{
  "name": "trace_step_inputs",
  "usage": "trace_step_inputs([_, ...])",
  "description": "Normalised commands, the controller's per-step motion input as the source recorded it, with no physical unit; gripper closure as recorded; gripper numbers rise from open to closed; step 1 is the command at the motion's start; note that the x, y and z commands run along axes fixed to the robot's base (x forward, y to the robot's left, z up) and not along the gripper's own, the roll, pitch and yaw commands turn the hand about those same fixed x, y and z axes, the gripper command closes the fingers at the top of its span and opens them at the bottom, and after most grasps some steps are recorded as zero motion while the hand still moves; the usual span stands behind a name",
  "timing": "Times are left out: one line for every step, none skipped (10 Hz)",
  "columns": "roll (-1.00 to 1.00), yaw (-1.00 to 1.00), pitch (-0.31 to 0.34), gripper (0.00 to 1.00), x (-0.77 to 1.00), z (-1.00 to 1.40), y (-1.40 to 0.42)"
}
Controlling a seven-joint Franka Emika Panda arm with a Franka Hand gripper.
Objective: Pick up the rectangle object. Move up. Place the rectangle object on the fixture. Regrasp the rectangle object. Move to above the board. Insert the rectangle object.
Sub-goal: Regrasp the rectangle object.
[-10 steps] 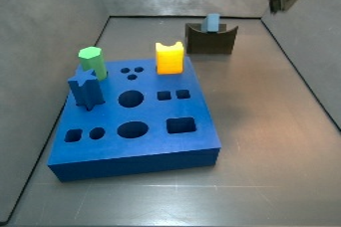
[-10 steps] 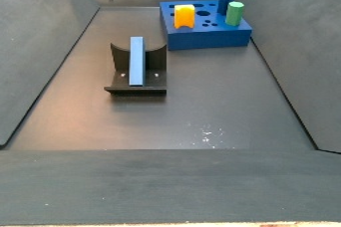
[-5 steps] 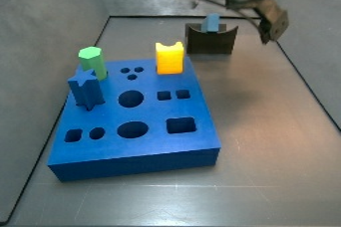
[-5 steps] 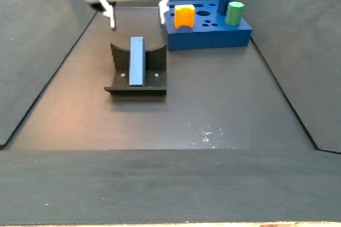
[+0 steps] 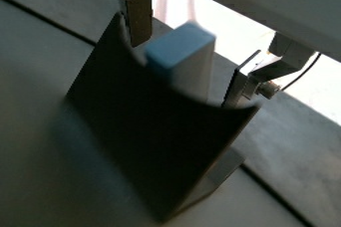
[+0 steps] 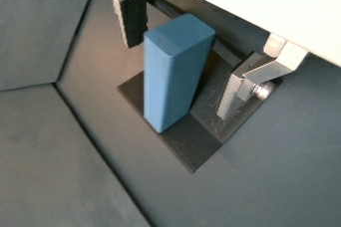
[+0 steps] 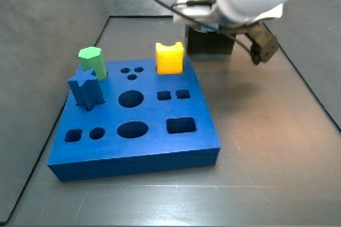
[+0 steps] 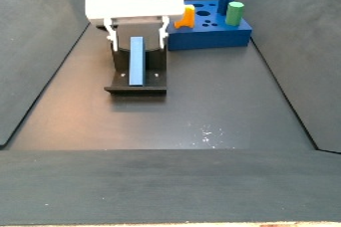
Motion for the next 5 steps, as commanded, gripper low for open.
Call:
trace_step_inputs([0.08,-0.06,0.063,0.00,0.06,-0.23,0.01])
trace_step_inputs([0.07,-0.05,0.083,0.00,0.03,-0.20,0.00])
trace_step_inputs([0.06,-0.02,0.078,0.00,0.01,-0.19,0.00])
trace_step_inputs([0.06,-0.01,0.078,0.00,0.01,-0.18,0.00])
trace_step_inputs([0.07,0.01,0.078,0.00,0.01,-0.18,0.01])
